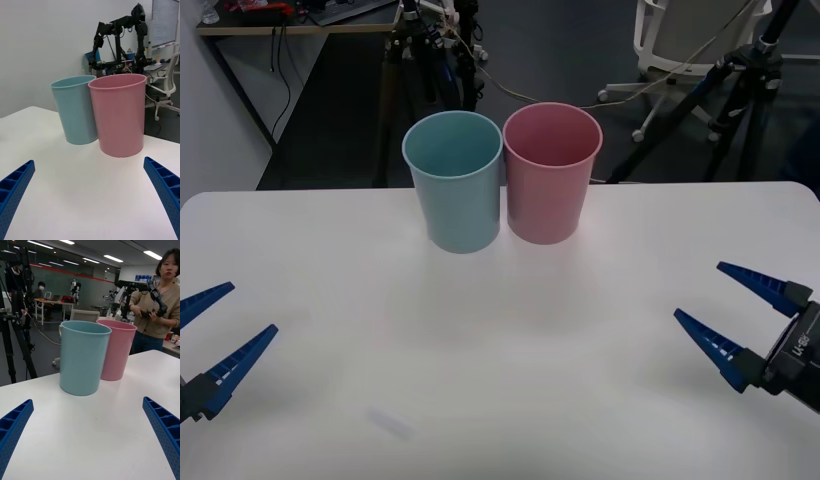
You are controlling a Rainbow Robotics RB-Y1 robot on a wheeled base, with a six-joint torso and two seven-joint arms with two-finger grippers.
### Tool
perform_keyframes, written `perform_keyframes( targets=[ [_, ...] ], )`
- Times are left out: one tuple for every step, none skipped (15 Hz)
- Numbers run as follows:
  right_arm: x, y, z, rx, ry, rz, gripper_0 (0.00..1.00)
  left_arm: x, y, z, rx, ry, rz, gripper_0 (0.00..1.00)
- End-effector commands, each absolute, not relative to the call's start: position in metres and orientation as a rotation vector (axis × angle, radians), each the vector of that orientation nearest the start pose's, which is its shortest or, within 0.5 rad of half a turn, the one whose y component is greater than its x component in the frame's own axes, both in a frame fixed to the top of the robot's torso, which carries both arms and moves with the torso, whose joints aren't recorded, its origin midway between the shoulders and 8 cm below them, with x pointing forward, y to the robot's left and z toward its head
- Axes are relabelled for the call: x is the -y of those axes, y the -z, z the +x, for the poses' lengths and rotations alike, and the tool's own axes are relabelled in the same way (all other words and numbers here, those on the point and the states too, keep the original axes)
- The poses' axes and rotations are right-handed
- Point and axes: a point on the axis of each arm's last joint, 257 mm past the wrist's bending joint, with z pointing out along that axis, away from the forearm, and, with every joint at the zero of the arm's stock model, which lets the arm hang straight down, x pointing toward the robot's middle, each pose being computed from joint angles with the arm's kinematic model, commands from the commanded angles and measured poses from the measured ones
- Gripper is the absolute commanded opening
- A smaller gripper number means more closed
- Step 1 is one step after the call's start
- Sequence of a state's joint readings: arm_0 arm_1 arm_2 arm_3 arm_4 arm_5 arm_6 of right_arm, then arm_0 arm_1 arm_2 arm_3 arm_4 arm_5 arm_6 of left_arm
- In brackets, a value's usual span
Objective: Grasp the object on the table and drop it into the matching bin: aluminum can to the light blue bin, PET bottle to the pink bin.
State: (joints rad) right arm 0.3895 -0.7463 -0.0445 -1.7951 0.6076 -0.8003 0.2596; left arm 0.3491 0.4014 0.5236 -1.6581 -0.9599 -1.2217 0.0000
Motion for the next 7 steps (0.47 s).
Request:
perform_keyframes(
  targets=[
    [0.2475,0.1783,0.3577,-1.453,-0.615,-0.594,1.0,-0.3297,0.1689,0.3423,-1.441,0.567,0.465,1.0],
    [0.2487,0.1791,0.3584,-1.454,-0.604,-0.598,1.0,-0.3297,0.1689,0.3423,-1.441,0.567,0.465,1.0],
    [0.2476,0.1799,0.3582,-1.458,-0.612,-0.59,1.0,-0.3297,0.1689,0.3423,-1.441,0.567,0.465,1.0],
    [0.2468,0.18,0.3583,-1.459,-0.617,-0.589,1.0,-0.3297,0.1689,0.3423,-1.441,0.567,0.465,1.0],
    [0.2467,0.18,0.3583,-1.46,-0.621,-0.585,1.0,-0.3297,0.1689,0.3423,-1.441,0.567,0.465,1.0],
    [0.2469,0.1796,0.3583,-1.459,-0.62,-0.585,1.0,-0.3297,0.1689,0.3423,-1.441,0.567,0.465,1.0],
    [0.2469,0.1796,0.3583,-1.459,-0.62,-0.585,1.0,-0.3297,0.1689,0.3423,-1.441,0.567,0.465,1.0]
  ],
)
